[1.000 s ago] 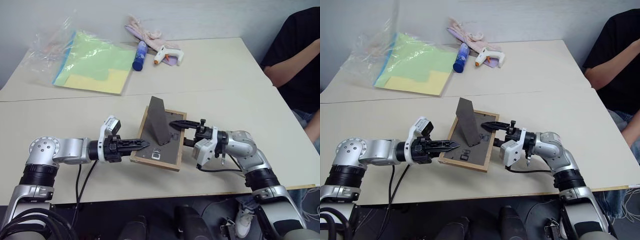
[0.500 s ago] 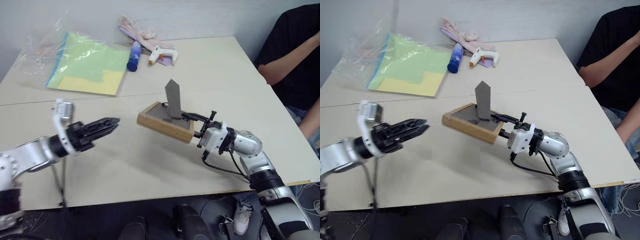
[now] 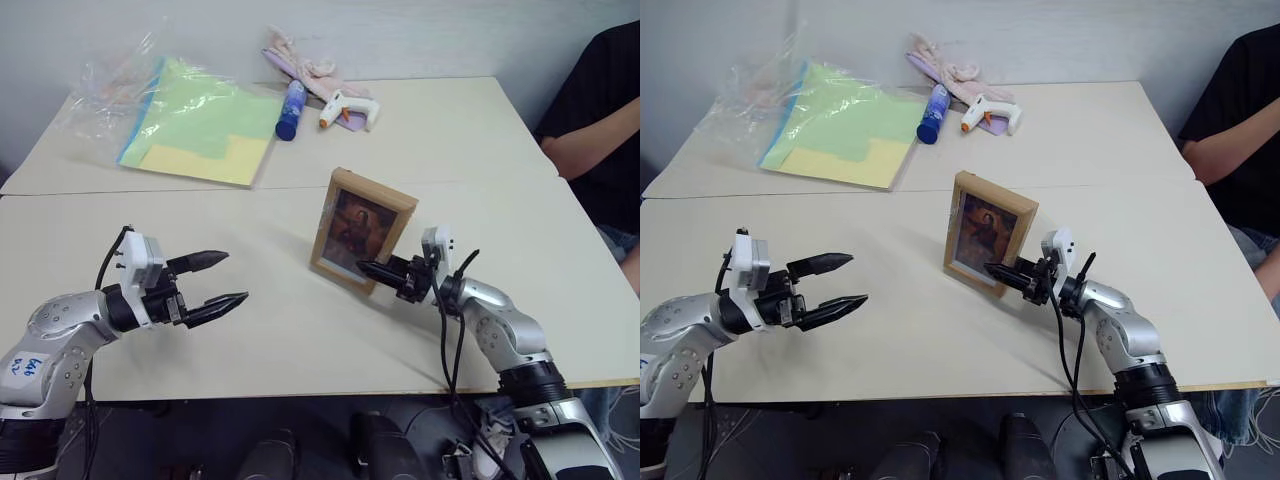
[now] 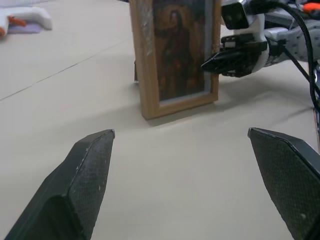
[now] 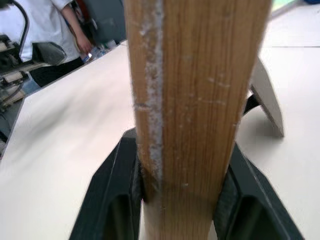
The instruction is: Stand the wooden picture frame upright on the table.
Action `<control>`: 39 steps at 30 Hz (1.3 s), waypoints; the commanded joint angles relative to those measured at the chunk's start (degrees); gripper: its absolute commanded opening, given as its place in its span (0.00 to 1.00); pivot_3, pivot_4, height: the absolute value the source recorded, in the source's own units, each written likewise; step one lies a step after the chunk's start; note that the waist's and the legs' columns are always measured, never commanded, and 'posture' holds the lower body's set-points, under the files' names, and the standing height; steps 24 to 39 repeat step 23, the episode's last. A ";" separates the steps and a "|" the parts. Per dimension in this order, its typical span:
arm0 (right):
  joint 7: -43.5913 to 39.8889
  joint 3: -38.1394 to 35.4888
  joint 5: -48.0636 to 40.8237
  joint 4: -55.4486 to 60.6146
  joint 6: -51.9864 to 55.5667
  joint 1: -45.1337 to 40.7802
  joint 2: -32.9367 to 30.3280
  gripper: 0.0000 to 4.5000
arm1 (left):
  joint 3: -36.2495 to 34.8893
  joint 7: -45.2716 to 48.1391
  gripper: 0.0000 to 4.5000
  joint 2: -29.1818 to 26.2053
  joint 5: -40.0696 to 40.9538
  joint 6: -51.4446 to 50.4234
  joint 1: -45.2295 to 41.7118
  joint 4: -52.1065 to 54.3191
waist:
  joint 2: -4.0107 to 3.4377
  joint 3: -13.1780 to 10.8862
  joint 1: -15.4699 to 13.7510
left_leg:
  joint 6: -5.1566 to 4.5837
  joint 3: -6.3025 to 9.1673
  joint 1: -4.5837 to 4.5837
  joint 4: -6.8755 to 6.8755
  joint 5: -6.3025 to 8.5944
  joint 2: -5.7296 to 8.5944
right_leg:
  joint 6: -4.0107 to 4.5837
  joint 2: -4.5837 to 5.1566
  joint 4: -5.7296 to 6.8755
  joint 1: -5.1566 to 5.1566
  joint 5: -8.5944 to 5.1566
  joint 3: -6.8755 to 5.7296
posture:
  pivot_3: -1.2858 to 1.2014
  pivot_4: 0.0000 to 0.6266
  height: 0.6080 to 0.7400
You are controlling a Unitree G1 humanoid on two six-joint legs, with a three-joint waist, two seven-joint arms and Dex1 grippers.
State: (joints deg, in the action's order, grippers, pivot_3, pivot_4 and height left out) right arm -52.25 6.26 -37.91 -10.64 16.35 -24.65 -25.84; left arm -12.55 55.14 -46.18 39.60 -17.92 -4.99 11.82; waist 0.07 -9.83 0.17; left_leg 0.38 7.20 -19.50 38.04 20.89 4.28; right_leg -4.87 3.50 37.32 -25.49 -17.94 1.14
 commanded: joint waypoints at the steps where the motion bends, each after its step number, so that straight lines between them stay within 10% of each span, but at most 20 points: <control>1: -0.82 -0.28 2.70 -1.70 1.64 0.54 0.78 0.28 | -0.73 2.54 1.00 -0.13 -2.89 3.28 -0.43 -1.24 | 0.01 0.01 0.03 | 0.00 0.00 0.02 0.00 0.00 0.00 | 0.00 0.00 0.01 0.01 0.00 0.00 | 0.52 0.24 1.00; 5: -1.25 -0.51 5.35 -2.49 1.01 1.16 1.20 0.28 | -0.99 3.55 1.00 0.16 -4.21 4.02 -0.44 -1.84 | 0.14 0.09 0.00 | -0.01 0.01 0.06 0.00 0.01 -0.01 | 0.00 0.00 0.01 0.04 0.00 0.00 | 0.52 0.24 1.00; 15: -9.58 -6.50 6.52 9.21 -3.16 7.94 -6.50 0.99 | -3.36 4.68 1.00 -0.93 -9.04 7.74 3.81 -4.20 | 0.09 0.05 -0.12 | -0.02 0.01 0.02 0.00 0.02 -0.01 | -0.02 -0.01 -0.02 0.02 0.01 -0.01 | 0.52 0.24 1.00; 23: -17.15 -13.56 17.37 4.74 -30.64 17.41 -16.88 0.99 | -7.46 4.66 1.00 -0.78 -15.30 15.79 12.37 -8.28 | 0.11 0.04 -0.21 | -0.06 -0.07 0.06 0.00 0.06 0.00 | -0.02 -0.02 -0.02 0.05 0.01 0.03 | 0.52 0.24 1.00; 39: -17.15 -13.56 17.37 4.74 -30.64 17.41 -16.88 0.99 | -7.46 4.66 1.00 -0.78 -15.30 15.79 12.37 -8.28 | 0.11 0.04 -0.21 | -0.06 -0.07 0.06 0.00 0.06 0.00 | -0.02 -0.02 -0.02 0.05 0.01 0.03 | 0.52 0.24 1.00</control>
